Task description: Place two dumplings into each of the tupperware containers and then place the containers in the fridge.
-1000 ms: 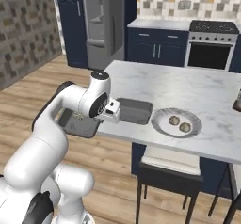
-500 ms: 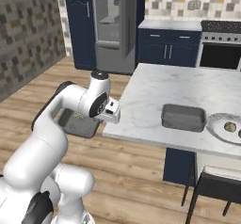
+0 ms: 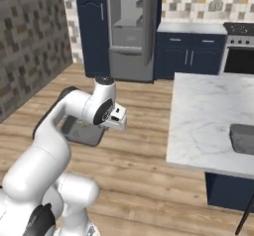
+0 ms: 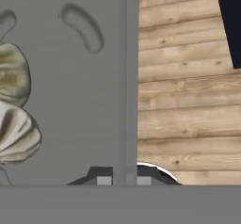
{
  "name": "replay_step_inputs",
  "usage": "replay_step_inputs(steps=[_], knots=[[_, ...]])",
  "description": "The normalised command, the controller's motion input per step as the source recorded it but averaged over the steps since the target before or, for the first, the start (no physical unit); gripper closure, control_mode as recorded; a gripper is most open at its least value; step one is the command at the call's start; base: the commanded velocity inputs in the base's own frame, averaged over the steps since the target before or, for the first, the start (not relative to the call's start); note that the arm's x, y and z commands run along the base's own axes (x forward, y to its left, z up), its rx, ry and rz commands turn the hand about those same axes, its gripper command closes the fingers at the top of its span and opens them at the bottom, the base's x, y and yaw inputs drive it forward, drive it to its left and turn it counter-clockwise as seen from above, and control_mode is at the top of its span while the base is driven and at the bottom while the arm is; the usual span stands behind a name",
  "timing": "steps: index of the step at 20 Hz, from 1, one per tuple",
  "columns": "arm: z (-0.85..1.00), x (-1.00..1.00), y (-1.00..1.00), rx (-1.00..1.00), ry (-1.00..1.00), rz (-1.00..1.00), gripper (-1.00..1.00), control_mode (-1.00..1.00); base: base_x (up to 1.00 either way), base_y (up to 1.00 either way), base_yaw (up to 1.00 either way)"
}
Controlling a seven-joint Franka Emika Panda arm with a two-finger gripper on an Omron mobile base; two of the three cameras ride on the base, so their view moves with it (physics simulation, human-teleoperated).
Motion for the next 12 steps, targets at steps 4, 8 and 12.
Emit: replay_step_inputs(steps=[4, 8, 12], knots=[[0.00, 0.00, 0.00, 0.00, 0.00, 0.00, 1.00, 1.00, 0.89, 1.00, -0.09], [0.00, 0.00, 0.00, 0.00, 0.00, 0.00, 1.00, 1.00, 0.96, 0.98, -0.08], [0.00, 0.00, 0.00, 0.00, 0.00, 0.00, 1.00, 1.00, 1.00, 0.88, -0.05]])
